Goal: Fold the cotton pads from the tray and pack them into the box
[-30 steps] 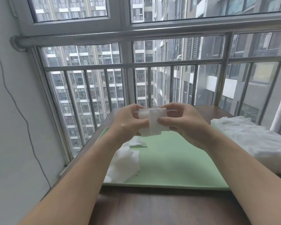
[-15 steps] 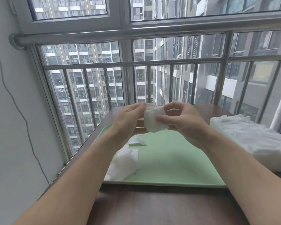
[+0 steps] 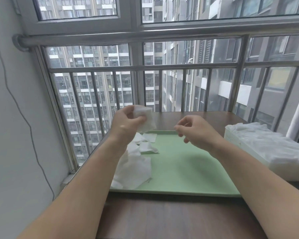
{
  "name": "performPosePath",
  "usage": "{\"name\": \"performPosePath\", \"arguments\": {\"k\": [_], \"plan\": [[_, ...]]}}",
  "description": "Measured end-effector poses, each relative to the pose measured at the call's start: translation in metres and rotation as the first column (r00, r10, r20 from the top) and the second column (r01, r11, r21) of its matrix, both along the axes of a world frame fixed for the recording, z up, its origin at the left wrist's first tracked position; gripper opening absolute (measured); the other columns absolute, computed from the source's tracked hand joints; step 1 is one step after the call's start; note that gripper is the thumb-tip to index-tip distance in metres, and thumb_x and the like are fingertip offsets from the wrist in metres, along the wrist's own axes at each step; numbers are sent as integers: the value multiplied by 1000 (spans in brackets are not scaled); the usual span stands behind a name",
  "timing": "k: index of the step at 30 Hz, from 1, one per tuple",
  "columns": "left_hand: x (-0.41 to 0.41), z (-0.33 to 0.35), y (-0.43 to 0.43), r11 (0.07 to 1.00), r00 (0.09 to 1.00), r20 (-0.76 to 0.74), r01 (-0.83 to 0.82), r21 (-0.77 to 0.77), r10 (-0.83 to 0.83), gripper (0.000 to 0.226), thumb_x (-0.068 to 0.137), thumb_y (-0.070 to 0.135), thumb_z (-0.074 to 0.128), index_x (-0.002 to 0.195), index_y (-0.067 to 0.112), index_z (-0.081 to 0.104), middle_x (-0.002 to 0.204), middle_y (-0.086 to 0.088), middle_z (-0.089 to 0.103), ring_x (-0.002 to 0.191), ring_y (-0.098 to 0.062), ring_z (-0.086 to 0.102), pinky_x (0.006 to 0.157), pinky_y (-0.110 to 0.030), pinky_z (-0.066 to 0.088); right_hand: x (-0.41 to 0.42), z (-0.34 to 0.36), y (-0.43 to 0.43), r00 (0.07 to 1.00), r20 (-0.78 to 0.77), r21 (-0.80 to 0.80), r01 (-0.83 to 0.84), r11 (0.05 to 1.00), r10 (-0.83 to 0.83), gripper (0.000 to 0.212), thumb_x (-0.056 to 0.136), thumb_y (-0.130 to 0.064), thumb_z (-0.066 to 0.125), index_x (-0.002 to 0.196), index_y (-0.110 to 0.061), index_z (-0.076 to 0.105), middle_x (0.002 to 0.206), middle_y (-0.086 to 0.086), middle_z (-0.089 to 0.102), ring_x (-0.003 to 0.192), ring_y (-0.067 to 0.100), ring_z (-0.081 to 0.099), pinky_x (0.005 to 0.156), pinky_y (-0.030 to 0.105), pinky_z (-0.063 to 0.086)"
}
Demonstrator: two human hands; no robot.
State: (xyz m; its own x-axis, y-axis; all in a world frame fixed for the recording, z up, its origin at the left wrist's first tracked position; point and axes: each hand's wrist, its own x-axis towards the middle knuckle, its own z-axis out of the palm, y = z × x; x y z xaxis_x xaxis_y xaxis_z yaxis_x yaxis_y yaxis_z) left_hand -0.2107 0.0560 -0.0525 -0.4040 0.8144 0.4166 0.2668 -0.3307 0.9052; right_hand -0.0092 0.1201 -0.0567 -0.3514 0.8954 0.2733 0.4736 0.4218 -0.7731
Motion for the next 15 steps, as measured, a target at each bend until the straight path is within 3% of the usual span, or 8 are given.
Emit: {"name": "performPosePath", "arguments": {"k": [3,6,8,11,15], "plan": [[-7,-1,2,997,995,68,-77,19,75,24,87,3,71,90,27,69,91,1,71,89,-19,68,80,-37,59,-12,5,-6,948,297,12,-122,992,113,6,92,-25,66,94,-20,68,88,-6,70,69,7,62,58,20,45],[-11,-2,4,993,984,140,-119,21,115,25,86,2,72,91,26,69,95,-4,73,91,-25,70,79,-40,59,-33,9,-13,859,482,-20,-188,982,174,17,93,-28,64,105,-18,72,96,-7,69,75,8,60,65,24,48],[-12,-4,6,991,978,162,-137,10,134,25,85,2,74,90,26,68,94,-6,72,88,-25,70,80,-41,58,-47,9,-12,825,541,-30,-177,984,165,30,93,-36,63,104,-11,73,97,2,72,77,17,62,72,30,51],[-13,-6,9,991,970,203,-134,-11,133,27,84,2,77,100,20,65,94,-6,72,86,-24,70,82,-41,58,-66,8,-7,812,569,-41,-127,991,128,52,92,-50,59,93,0,71,73,7,66,66,22,59,69,32,49],[-13,-7,10,992,965,230,-125,-32,129,36,82,4,79,113,12,63,95,-6,72,86,-23,72,80,-35,59,-81,2,-2,801,593,-32,-78,996,82,46,87,-53,64,65,-13,56,61,2,64,61,22,61,70,32,52]]}}
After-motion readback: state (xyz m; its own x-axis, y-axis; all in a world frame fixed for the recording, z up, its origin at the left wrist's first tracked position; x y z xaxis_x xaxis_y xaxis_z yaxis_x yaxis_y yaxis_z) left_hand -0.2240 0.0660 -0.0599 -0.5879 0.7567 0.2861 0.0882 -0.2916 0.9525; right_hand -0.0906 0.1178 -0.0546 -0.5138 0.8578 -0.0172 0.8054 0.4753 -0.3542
